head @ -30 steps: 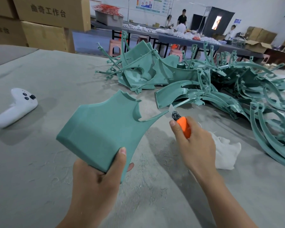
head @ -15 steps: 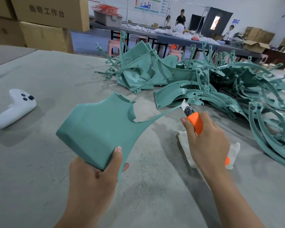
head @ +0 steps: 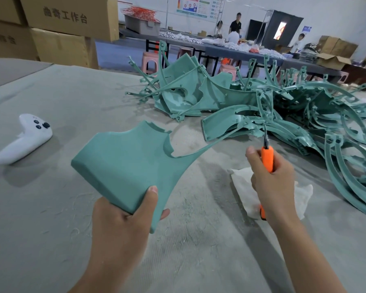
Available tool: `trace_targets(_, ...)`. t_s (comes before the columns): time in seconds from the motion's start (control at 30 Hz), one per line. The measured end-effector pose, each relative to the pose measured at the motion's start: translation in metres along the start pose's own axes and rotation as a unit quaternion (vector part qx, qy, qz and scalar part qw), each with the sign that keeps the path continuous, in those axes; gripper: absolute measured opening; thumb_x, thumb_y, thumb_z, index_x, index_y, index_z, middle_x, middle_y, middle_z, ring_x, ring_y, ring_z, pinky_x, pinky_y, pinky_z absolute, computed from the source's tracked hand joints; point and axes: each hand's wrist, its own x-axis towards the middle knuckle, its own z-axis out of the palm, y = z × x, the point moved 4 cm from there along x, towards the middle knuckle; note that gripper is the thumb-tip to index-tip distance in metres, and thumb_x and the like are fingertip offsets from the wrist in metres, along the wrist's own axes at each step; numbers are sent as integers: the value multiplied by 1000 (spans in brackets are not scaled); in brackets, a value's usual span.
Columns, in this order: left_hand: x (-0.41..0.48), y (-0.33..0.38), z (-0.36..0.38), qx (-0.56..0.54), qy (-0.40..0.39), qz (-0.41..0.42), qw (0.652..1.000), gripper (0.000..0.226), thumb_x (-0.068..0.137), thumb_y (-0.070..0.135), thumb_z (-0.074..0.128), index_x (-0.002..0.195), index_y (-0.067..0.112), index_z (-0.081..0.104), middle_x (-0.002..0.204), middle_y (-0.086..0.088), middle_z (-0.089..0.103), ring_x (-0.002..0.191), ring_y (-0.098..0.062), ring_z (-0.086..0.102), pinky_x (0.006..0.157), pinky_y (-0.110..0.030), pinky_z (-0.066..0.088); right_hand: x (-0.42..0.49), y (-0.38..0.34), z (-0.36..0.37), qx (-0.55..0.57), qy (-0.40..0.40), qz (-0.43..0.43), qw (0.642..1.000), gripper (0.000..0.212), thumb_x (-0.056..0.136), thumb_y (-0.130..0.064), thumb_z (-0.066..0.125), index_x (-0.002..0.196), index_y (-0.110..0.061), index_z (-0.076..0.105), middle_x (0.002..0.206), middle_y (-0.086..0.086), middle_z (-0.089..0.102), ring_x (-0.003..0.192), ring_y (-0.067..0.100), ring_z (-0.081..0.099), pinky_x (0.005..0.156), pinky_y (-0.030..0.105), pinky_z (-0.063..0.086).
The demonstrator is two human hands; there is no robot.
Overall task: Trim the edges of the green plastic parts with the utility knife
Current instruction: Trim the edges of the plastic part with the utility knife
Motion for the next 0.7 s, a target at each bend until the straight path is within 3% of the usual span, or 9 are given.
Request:
trace_targets(0.1, 0, 0, 0, -19, -6, -13, 1000, 26, 78, 6, 77, 74, 32, 76, 74, 6, 74, 57, -26, 72, 48, -42, 58, -2, -4, 1, -86, -7, -60, 994, 23, 95, -32, 63, 78, -17, 60, 63, 5, 52, 55, 11, 41, 59, 30, 39)
trace_targets(0.17, 1, -2, 0, -29, -8, -25, 999, 15, 71, 17, 73, 75, 31, 76, 76, 6, 75, 58, -26, 72, 50, -51, 57, -6, -8, 4, -136, -19, -93, 986, 34, 94, -48, 59, 82, -17, 58, 63, 8, 55, 53, 10, 45, 53, 22, 37)
trace_targets(0.23, 2, -3, 0, -47, -10, -40, 998, 17, 69, 20, 68, 78, 32, 76, 79, 5, 75, 58, -25, 72, 51, -57, 56, -11, -11, 9, -193, -38, -103, 975, 50, 90, -70, 44, 81, -21, 52, 60, 4, 53, 49, 13, 46, 50, 29, 38)
trace_targets(0.33, 3, -5, 1, -74, -14, -61, 995, 19, 67, 18, 69, 79, 31, 77, 83, 3, 76, 60, -24, 72, 54, -62, 54, -21, -17, 20, -250, -73, -155, 953, 49, 94, -72, 25, 79, -29, 43, 57, -6, 50, 49, 11, 48, 49, 32, 39)
trace_targets(0.43, 4, -7, 2, -88, -18, -67, 994, 20, 66, 17, 69, 80, 30, 77, 87, 2, 76, 64, -25, 73, 60, -61, 55, -32, -20, 33, -299, -120, -181, 929, 51, 94, -71, 20, 81, -28, 43, 58, -8, 48, 52, 12, 48, 52, 39, 45)
trace_targets(0.53, 4, -7, 2, -104, -21, -68, 992, 19, 66, 16, 70, 79, 28, 77, 88, 0, 75, 67, -24, 73, 58, -55, 56, -42, -25, 40, -307, -143, -199, 920, 50, 94, -72, 19, 80, -29, 39, 58, -11, 44, 53, 10, 46, 49, 35, 34)
trace_targets(0.7, 4, -8, 4, -105, -28, -73, 991, 20, 66, 15, 69, 79, 28, 77, 87, 1, 75, 66, -23, 73, 58, -51, 57, -46, -29, 44, -319, -154, -191, 915, 51, 91, -72, 17, 80, -28, 40, 60, -10, 45, 54, 10, 46, 48, 31, 30)
